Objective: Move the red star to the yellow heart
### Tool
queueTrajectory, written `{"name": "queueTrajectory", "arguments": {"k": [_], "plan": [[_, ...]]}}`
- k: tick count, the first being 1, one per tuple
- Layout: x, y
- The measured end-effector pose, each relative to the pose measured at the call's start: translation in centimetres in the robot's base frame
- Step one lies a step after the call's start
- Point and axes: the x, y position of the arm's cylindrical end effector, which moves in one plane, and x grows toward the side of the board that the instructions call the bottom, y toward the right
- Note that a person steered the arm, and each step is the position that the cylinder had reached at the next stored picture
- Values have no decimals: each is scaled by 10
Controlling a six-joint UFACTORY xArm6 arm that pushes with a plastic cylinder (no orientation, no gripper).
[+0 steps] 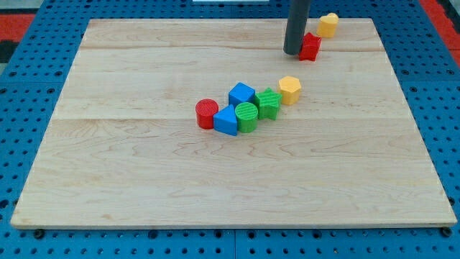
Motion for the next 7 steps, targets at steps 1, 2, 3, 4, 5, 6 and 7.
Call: {"name": "queueTrajectory", "arguments": {"k": [1,2,3,4,5,6,7], "plan": [[2,14],[2,31],[2,37],[7,41],[12,52],[15,65],[20,67]]}}
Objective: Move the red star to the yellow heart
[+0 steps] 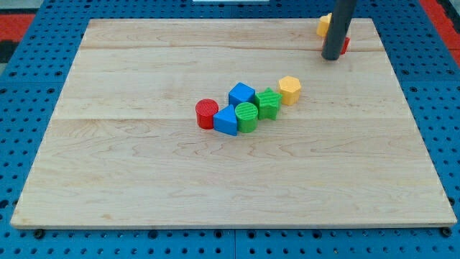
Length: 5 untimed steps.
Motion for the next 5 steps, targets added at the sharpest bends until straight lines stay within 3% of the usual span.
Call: {"name": "queueTrajectory", "arguments": {"k": [2,5], "plan": [[4,12],[-23,12]]}}
